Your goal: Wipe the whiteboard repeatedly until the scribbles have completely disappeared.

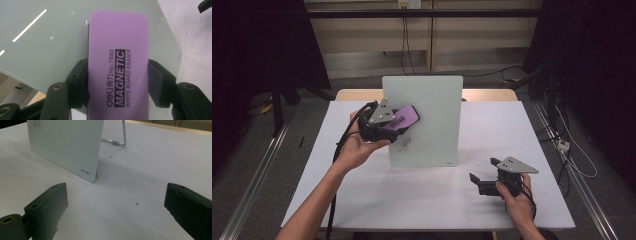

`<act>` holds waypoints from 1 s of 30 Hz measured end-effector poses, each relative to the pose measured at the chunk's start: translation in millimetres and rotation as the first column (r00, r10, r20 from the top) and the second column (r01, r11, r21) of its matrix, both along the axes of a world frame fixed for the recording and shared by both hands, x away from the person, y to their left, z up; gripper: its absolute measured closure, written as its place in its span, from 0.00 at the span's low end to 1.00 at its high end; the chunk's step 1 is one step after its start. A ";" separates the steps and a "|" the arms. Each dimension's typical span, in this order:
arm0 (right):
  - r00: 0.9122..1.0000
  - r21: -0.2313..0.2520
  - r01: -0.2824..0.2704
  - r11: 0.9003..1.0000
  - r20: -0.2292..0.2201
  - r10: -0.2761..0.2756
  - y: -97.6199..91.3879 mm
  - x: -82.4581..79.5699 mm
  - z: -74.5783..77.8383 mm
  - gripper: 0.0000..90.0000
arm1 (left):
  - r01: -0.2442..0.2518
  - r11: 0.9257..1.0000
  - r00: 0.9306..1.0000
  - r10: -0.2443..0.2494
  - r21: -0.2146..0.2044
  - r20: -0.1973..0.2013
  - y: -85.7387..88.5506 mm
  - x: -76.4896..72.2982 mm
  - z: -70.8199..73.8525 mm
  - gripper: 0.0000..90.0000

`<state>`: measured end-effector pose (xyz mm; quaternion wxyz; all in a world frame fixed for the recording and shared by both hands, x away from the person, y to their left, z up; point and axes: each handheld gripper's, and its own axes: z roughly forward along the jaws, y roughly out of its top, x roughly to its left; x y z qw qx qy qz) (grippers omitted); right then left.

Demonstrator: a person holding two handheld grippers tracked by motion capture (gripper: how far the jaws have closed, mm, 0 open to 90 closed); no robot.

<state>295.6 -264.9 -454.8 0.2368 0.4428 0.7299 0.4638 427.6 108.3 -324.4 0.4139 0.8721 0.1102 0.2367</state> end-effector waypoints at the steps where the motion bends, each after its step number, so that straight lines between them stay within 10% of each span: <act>1: 1.000 -0.001 0.000 1.000 0.001 0.000 -0.1 -0.1 0.0 0.06 | 0.000 1.000 1.000 0.000 0.009 0.001 -0.2 -0.7 -0.7 0.45; 30: 1.000 0.000 -0.001 1.000 -0.002 0.001 0.5 0.2 -0.1 0.06 | 0.039 0.991 0.992 -0.022 0.131 -0.126 -4.1 -26.1 -64.0 0.45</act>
